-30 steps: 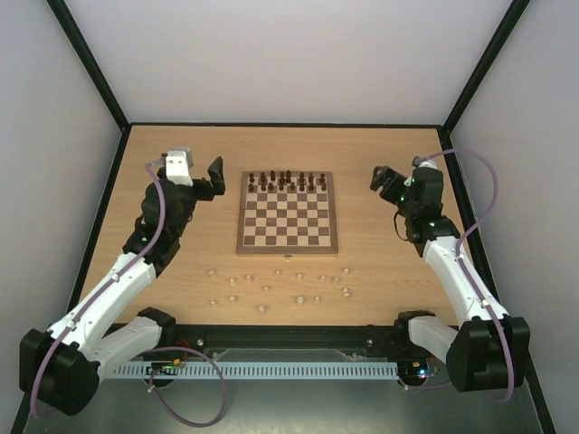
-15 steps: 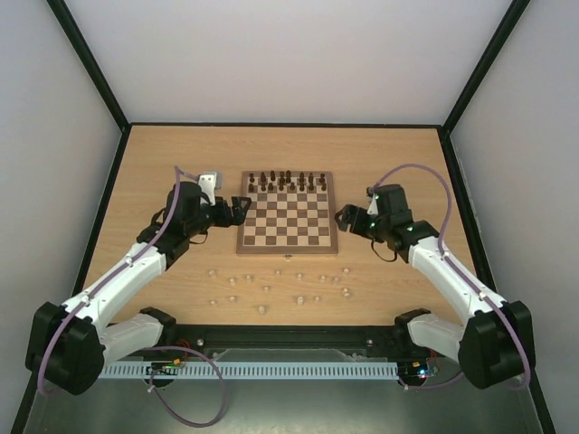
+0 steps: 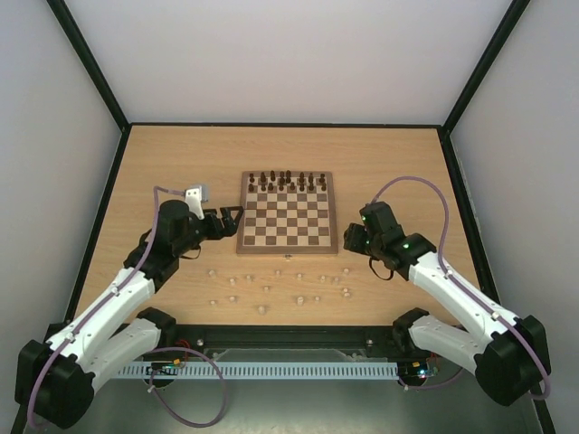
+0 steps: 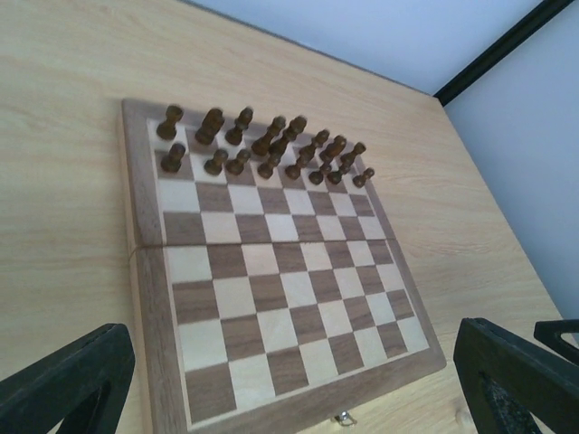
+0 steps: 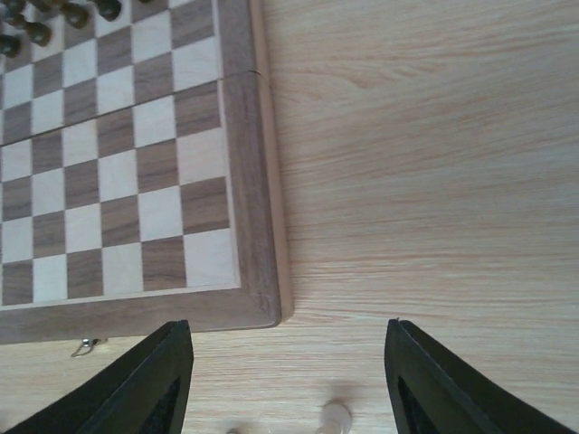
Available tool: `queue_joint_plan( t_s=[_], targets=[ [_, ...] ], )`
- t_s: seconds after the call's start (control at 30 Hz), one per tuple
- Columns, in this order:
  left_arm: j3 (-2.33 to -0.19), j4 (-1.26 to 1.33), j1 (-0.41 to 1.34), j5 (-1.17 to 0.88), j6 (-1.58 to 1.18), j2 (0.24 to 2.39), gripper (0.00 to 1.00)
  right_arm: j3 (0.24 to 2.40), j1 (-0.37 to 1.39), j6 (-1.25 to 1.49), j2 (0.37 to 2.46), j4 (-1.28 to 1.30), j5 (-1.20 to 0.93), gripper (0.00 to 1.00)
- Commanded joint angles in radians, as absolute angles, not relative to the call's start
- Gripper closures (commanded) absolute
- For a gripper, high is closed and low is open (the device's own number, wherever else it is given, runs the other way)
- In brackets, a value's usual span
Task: Set up the chess pieces on the board
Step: Pick up the chess piece at the center of the board.
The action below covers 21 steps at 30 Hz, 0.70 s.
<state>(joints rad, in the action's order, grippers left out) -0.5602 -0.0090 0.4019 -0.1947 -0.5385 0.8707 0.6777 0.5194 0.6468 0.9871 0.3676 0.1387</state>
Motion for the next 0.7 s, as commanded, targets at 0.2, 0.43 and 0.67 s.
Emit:
queue_joint_plan(
  t_s=[0.2, 0.43, 0.67],
  targets=[
    [-0.522, -0.062, 0.405, -0.196, -0.617, 0.826, 0.01, 0.644, 0.646, 0.801, 1.051, 0.481, 0.280, 0.41],
    [-0.522, -0.104, 0.405, -0.156, -0.594, 0.792, 0.00, 0.605, 0.716, 0.861, 1.069, 0.498, 0.336, 0.49],
    [-0.506, -0.087, 0.405, -0.161, -0.602, 0.797, 0.00, 0.560, 0.749, 0.895, 1.079, 0.481, 0.327, 0.55]
  ],
)
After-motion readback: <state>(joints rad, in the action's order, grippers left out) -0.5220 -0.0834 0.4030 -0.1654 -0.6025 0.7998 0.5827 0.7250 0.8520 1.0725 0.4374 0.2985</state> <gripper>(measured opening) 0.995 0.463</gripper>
